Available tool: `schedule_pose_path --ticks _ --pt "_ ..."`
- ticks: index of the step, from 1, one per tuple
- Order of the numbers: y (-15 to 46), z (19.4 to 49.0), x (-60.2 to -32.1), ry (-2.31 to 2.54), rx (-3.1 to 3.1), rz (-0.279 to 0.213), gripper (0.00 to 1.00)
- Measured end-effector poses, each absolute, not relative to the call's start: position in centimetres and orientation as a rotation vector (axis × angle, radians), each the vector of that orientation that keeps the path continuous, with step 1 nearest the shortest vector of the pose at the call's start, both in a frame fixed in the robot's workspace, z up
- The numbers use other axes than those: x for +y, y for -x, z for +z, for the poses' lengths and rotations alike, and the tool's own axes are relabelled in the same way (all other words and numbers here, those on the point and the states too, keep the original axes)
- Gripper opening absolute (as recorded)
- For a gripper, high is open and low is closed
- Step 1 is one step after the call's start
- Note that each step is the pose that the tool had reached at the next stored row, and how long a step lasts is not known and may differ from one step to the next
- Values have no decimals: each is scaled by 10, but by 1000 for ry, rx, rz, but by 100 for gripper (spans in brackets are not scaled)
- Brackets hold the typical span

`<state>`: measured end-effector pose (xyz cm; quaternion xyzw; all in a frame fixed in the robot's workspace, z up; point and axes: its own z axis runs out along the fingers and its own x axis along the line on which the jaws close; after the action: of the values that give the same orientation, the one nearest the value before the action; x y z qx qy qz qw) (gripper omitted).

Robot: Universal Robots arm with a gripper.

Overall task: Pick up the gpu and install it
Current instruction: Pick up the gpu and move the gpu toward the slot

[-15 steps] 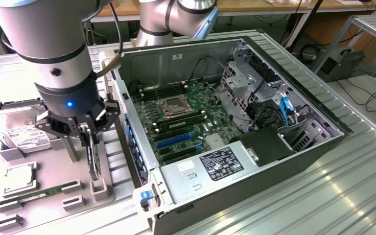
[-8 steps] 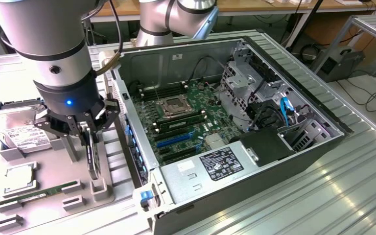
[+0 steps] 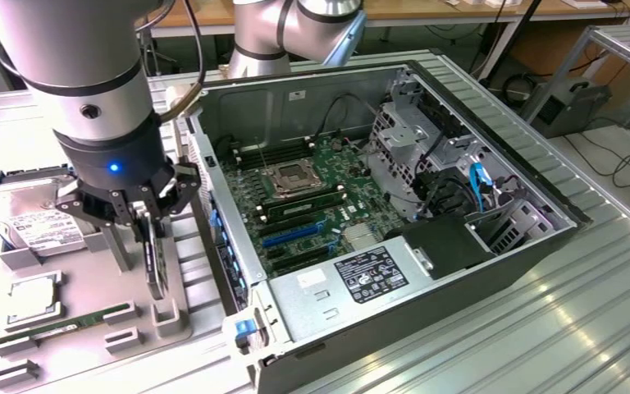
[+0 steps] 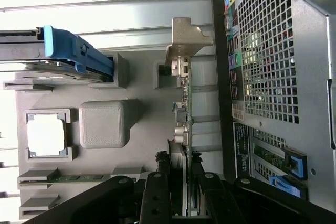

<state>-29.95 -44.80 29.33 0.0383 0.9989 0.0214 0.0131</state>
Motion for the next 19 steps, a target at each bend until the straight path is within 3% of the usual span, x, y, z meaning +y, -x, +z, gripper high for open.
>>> schedule_pose_path --ticks 19 --pt "299 302 -448 -119 3112 67 26"
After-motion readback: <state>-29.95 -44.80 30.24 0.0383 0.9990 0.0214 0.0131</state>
